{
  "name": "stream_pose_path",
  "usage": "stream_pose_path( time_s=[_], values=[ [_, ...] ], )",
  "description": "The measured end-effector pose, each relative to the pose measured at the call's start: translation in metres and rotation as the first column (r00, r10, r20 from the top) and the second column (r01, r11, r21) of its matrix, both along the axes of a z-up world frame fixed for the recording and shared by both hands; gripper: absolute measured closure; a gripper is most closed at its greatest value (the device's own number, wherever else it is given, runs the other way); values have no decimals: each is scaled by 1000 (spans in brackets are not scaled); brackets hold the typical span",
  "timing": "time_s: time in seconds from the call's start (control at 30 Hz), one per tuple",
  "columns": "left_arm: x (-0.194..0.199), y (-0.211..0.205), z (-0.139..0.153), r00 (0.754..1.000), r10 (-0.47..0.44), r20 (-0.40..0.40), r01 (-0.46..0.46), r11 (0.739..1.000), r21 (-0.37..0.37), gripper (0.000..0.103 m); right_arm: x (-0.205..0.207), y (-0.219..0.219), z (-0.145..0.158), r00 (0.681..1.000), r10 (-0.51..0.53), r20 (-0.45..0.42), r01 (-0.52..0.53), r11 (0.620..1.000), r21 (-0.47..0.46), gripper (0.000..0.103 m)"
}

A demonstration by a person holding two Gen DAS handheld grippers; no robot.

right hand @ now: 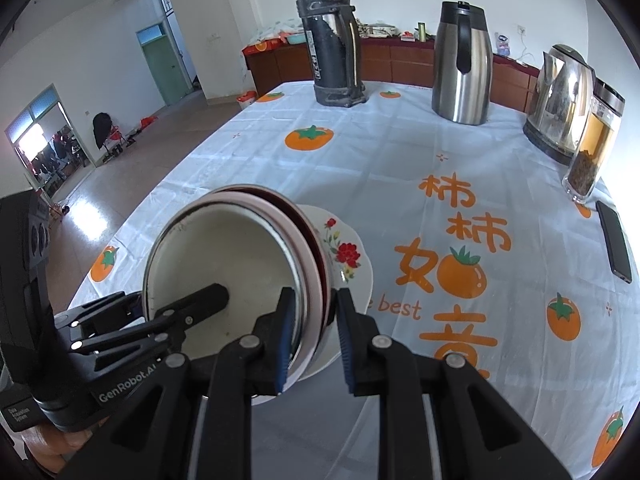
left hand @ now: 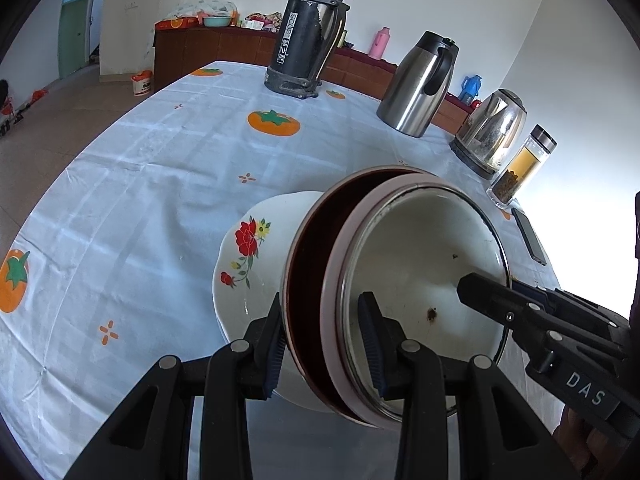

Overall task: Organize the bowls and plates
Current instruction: 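Carry the bowl stack with both grippers over the white red-flower plates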

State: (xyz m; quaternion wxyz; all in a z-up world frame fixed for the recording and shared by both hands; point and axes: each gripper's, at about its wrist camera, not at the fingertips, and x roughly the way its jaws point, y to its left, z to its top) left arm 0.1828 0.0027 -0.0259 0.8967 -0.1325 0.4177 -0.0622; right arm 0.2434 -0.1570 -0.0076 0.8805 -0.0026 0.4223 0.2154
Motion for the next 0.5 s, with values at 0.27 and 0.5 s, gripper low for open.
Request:
stream_pose_path(
  time_s=[0.27, 0.5],
  values=[
    [4, 1, -6, 999, -9, -32, 9, 1000, -8, 66, 8, 2, -1, 1000, 5, -10, -5, 1000, -5, 82],
    [5, 1, -8, 999, -16, -49, 15, 1000, -6, 65, 18, 5, 1, 1000, 21, -22, -21, 1000, -22, 82]
  ],
)
